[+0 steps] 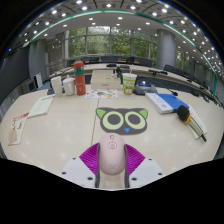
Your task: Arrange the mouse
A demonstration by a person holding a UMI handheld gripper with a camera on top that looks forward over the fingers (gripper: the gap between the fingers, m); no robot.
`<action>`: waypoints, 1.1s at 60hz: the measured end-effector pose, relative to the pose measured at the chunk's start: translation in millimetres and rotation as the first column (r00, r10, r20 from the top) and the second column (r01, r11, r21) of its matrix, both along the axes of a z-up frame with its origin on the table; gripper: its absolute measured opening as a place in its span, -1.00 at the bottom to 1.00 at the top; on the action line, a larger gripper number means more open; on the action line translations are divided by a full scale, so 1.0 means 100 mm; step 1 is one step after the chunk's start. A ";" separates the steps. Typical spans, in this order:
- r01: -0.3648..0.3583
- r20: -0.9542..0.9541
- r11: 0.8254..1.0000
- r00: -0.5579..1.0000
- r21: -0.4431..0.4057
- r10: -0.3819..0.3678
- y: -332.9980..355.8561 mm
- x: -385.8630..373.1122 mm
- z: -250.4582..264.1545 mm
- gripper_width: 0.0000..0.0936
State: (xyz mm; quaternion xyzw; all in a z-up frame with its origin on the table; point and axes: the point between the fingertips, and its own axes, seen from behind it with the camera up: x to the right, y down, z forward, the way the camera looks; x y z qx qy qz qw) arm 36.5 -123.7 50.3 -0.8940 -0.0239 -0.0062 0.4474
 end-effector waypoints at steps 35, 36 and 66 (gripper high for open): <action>-0.037 -0.025 0.999 0.999 -0.039 0.036 1.93 0.51 -0.43 -0.29; -0.041 -0.029 0.998 0.999 -0.048 0.040 1.92 0.51 -0.46 -0.25; -0.026 0.008 1.000 1.000 0.008 0.025 1.01 0.41 0.51 0.82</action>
